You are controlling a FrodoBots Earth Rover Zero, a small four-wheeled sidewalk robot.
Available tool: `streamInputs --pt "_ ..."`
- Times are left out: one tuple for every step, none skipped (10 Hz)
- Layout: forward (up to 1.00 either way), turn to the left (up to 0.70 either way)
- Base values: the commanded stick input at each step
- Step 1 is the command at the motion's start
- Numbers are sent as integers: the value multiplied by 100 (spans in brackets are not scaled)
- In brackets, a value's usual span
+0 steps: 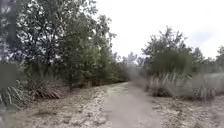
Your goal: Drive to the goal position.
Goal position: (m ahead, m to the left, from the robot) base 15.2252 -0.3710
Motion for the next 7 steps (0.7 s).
streamInputs --pt "45 0" --pt "45 0" --pt "45 0" --pt "45 0" --pt "45 0" --pt "45 0" --pt "45 0"
